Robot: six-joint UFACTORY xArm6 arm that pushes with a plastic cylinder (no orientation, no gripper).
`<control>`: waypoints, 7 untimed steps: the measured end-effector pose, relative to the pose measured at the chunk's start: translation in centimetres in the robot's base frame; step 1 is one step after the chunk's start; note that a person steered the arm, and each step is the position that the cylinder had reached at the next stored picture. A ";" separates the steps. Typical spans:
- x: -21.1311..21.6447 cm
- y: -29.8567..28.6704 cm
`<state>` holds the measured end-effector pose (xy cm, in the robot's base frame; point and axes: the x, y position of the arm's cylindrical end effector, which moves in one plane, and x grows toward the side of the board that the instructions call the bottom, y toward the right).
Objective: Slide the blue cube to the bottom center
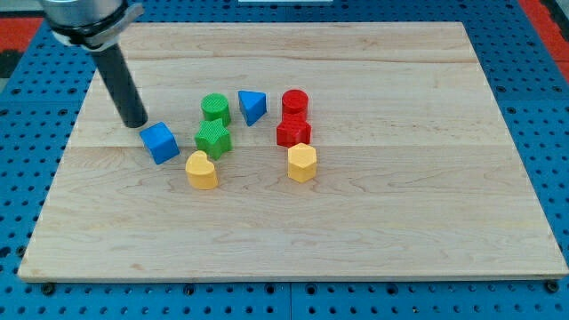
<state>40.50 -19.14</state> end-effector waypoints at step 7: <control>16.5 -1.0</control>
